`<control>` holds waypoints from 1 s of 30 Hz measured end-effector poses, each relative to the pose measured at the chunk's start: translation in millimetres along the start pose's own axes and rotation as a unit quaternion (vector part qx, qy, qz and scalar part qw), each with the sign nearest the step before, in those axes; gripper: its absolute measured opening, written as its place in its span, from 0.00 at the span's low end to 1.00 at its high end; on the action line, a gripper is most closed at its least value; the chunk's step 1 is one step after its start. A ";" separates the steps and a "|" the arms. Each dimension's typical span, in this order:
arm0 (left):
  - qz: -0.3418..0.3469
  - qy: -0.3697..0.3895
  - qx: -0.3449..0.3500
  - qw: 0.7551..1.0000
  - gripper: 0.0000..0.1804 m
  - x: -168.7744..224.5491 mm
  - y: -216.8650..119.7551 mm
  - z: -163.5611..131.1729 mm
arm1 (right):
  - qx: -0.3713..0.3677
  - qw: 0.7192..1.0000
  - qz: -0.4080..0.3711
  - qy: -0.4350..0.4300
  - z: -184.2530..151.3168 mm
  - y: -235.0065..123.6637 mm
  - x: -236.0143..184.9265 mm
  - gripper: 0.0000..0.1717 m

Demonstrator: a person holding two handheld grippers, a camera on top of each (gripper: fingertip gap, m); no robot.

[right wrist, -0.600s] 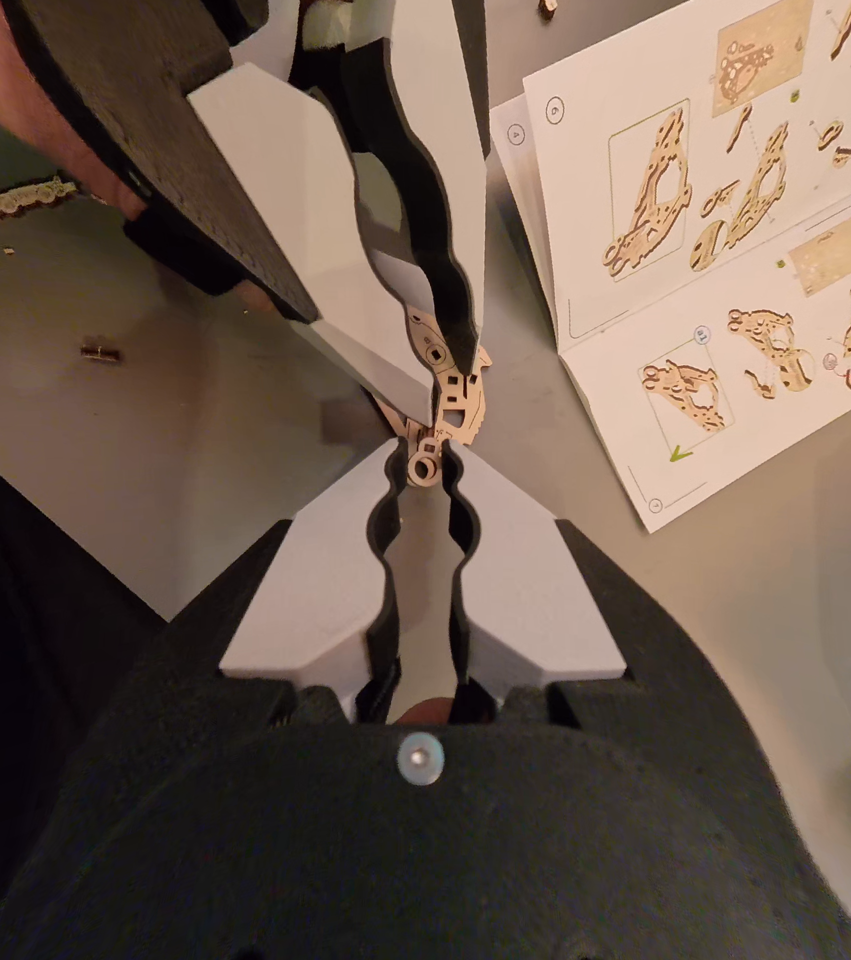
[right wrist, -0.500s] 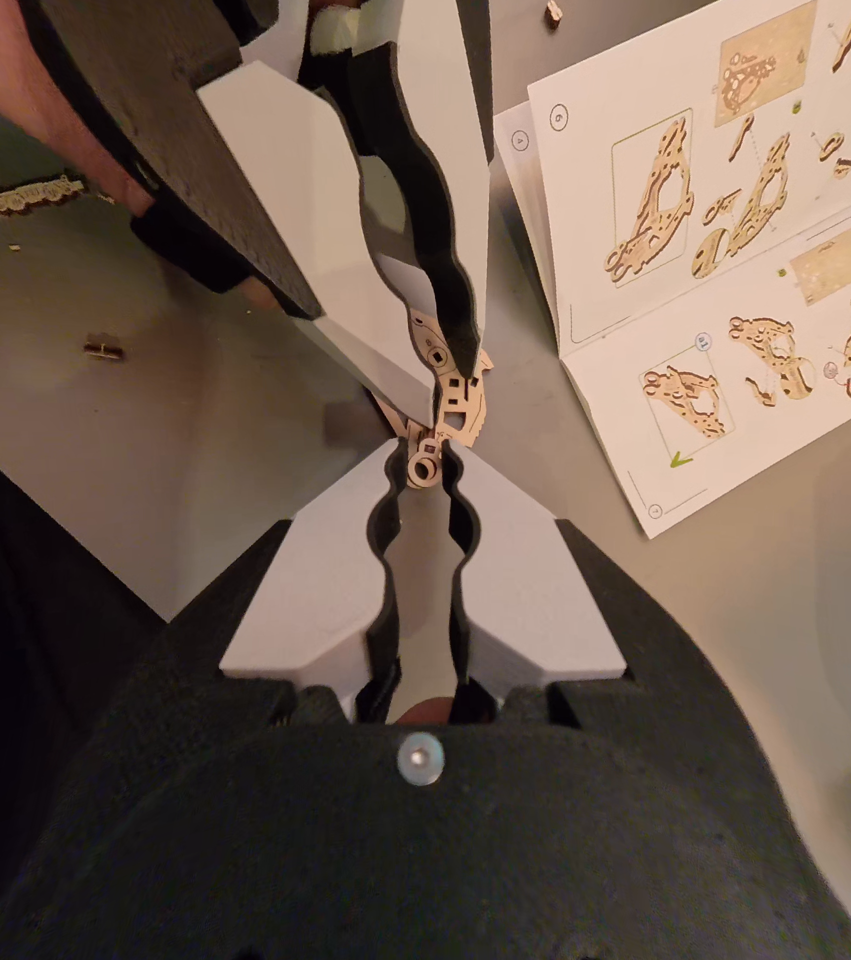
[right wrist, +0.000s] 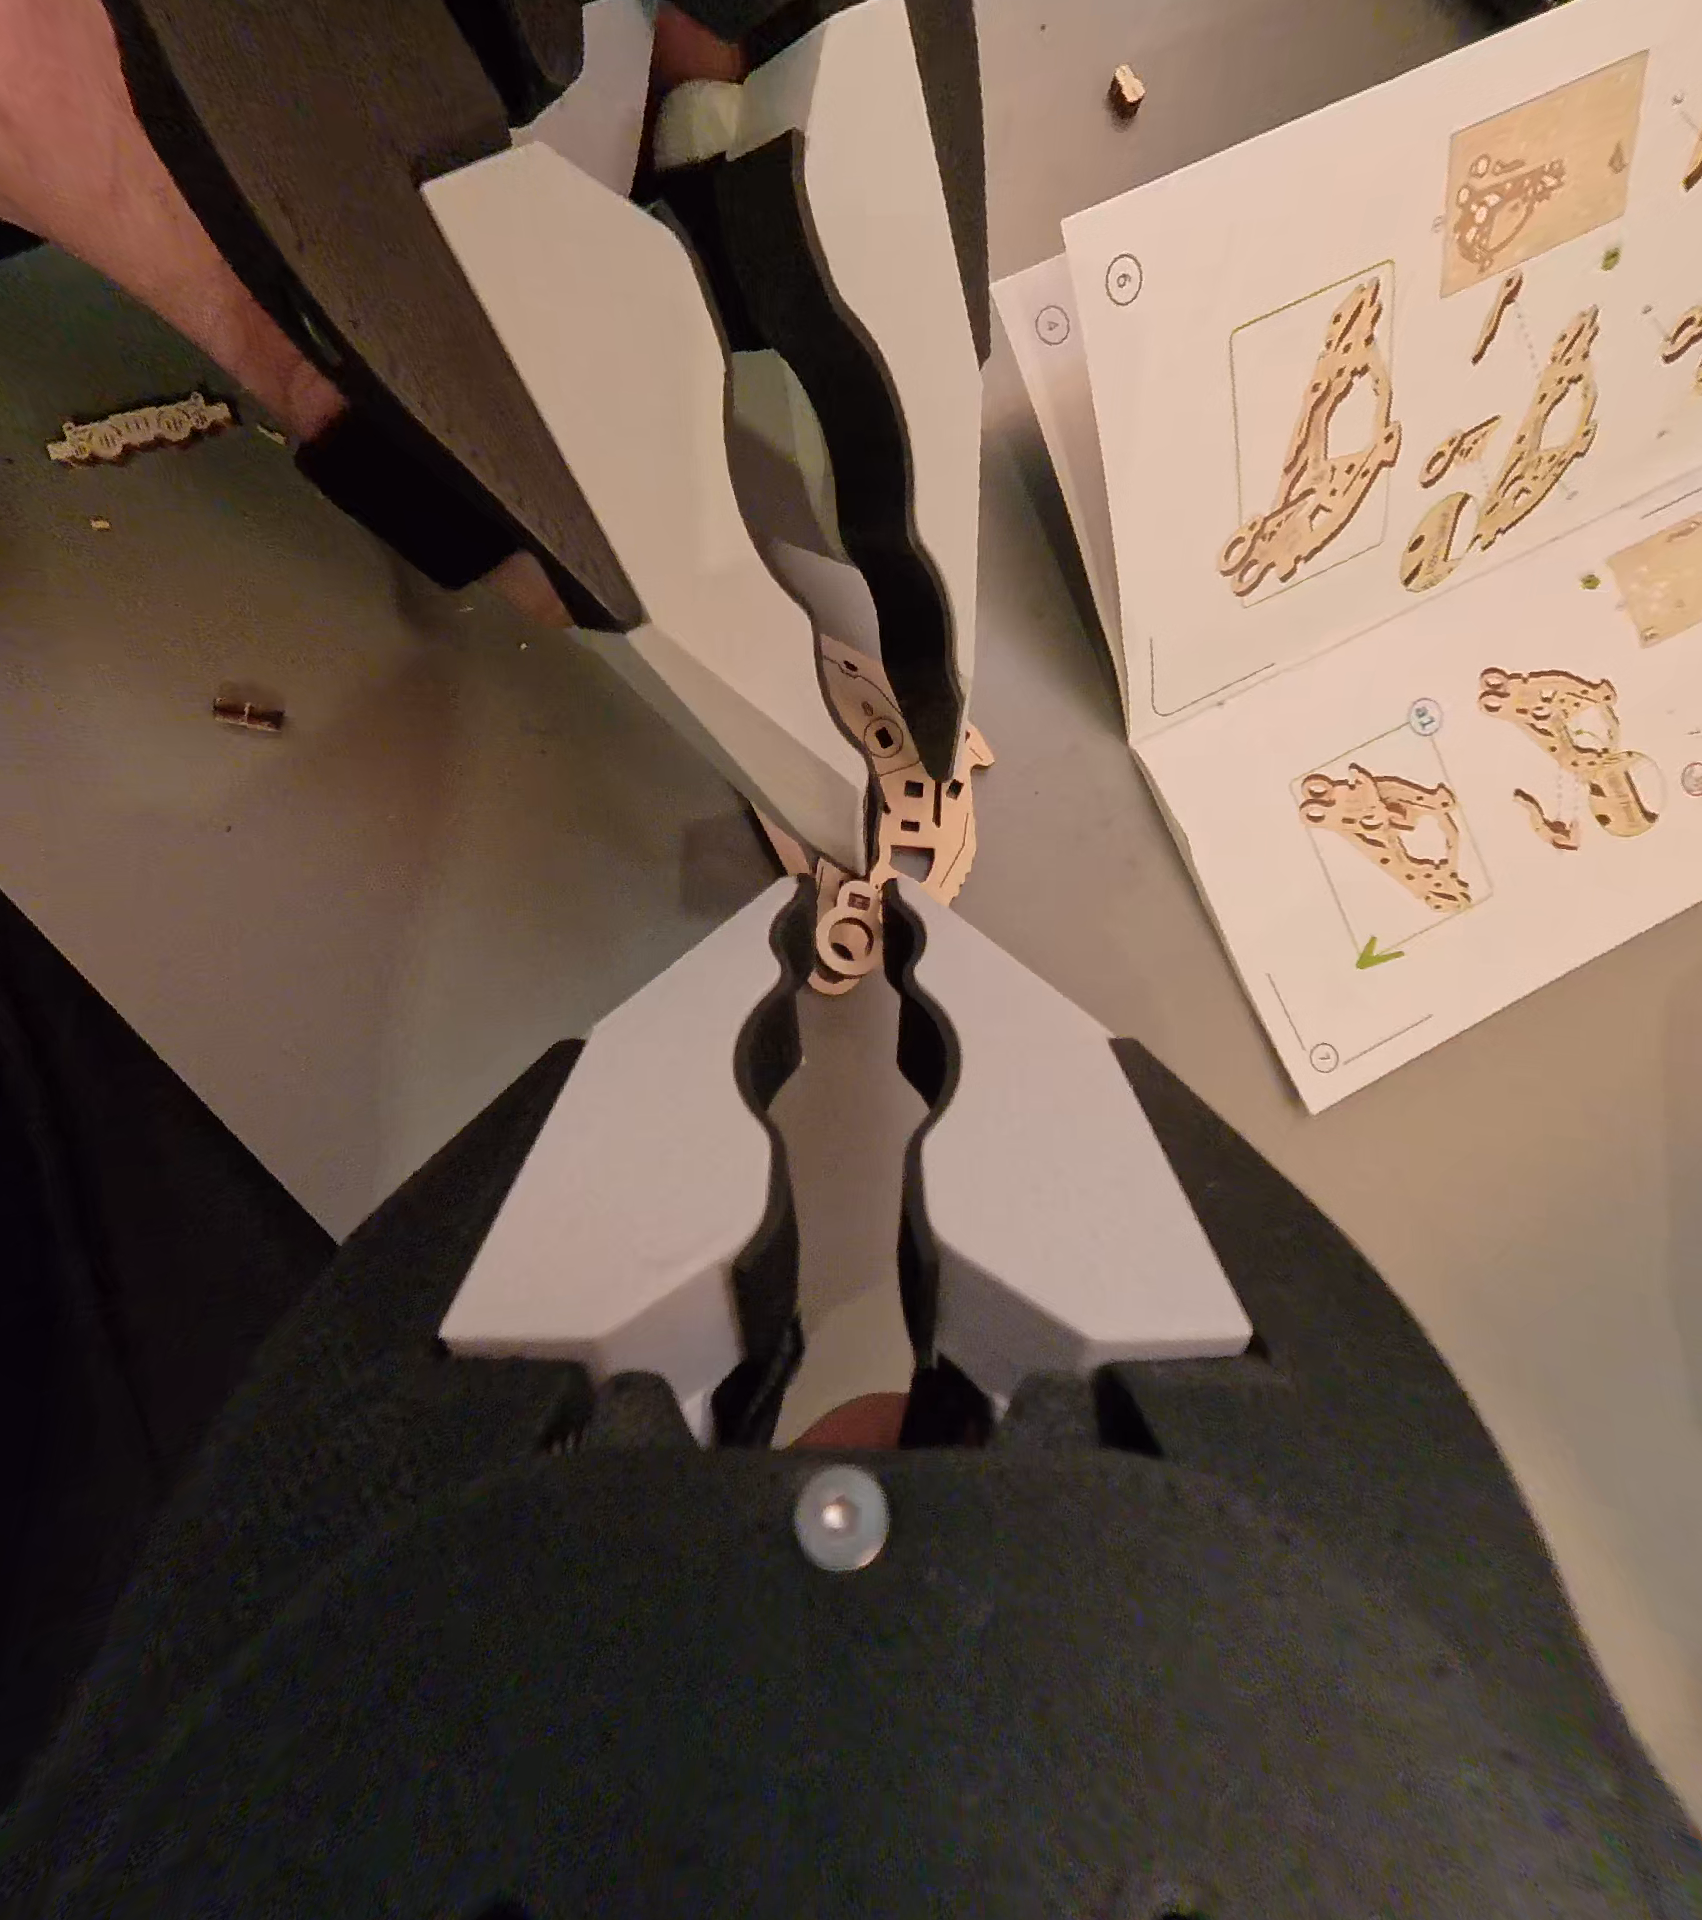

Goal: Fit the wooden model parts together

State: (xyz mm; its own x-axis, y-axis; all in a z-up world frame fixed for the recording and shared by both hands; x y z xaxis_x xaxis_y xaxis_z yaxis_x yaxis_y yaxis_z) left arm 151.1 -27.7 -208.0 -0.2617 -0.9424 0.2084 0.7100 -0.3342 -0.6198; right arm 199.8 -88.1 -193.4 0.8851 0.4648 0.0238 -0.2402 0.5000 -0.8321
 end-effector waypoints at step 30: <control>0.028 0.050 -0.017 0.998 0.00 5.5 1.5 -3.3 | -0.010 0.999 -0.032 -0.003 -0.6 3.2 -5.9 0.05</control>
State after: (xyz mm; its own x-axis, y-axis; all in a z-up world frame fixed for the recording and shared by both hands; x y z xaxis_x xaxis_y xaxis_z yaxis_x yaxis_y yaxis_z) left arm 148.6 -33.3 -210.3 -0.2862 -0.9532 0.0973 0.7028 -0.2778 -0.6549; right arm 194.0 -89.7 -196.5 0.8957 0.4371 0.0817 -0.1745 0.5145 -0.8396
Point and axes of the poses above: each gripper's, where its closed fingertips meet, y out along the fingers, z out of its top, x = y × z across the jaws, the point moved 6 cm from there along -y, back along the fingers, and after that the axes turned 7 degrees about y, right-handed, at the moved point
